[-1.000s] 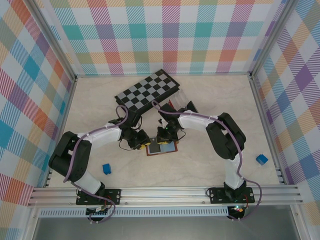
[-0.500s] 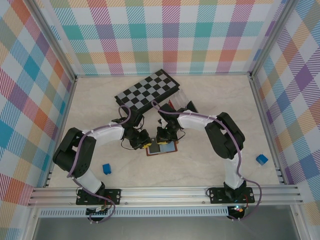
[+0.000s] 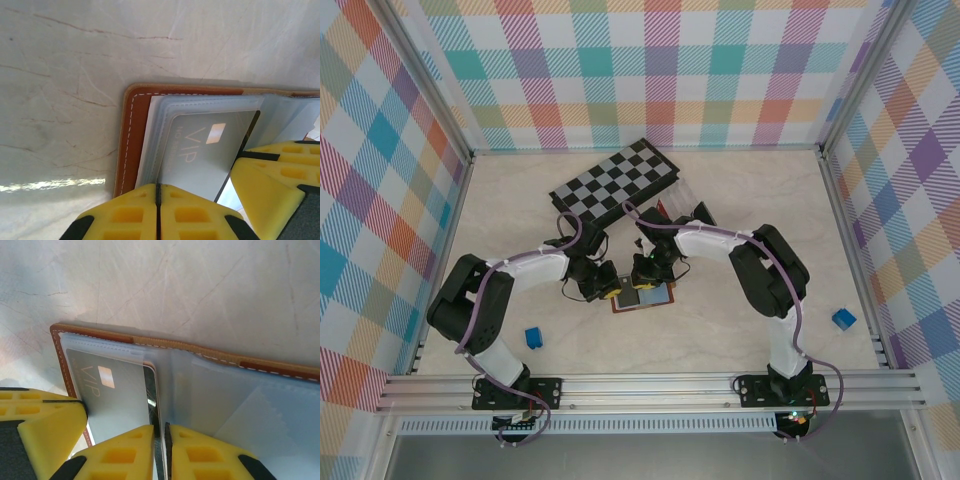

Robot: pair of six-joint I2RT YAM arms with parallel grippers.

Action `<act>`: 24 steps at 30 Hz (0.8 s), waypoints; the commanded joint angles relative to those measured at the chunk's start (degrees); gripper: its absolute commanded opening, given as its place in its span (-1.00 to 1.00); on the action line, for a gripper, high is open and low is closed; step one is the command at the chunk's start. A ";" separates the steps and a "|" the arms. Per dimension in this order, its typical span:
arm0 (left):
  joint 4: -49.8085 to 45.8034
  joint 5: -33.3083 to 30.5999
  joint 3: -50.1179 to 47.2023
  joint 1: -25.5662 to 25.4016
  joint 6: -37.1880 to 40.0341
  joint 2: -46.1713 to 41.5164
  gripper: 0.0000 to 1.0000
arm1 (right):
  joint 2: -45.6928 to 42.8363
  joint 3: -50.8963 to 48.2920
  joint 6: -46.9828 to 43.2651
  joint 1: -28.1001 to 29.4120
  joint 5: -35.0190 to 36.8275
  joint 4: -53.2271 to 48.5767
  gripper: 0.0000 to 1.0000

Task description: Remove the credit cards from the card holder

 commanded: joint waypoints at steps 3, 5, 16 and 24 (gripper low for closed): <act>-1.99 -2.11 -1.51 -0.58 0.47 1.15 -0.86 | 1.28 0.73 -0.89 -0.36 -1.89 0.63 -0.65; -1.95 -2.11 -1.58 -0.58 0.45 1.31 -0.87 | 1.43 0.73 -1.14 -0.26 -2.64 0.79 -0.64; -1.55 -1.78 -1.80 -0.65 0.55 1.94 -0.90 | 1.07 0.20 -2.06 -0.25 -5.38 2.22 -0.70; -1.77 -1.68 -1.76 -0.65 0.50 1.61 -0.88 | -0.93 -0.90 -2.55 -0.25 -3.41 2.44 -0.90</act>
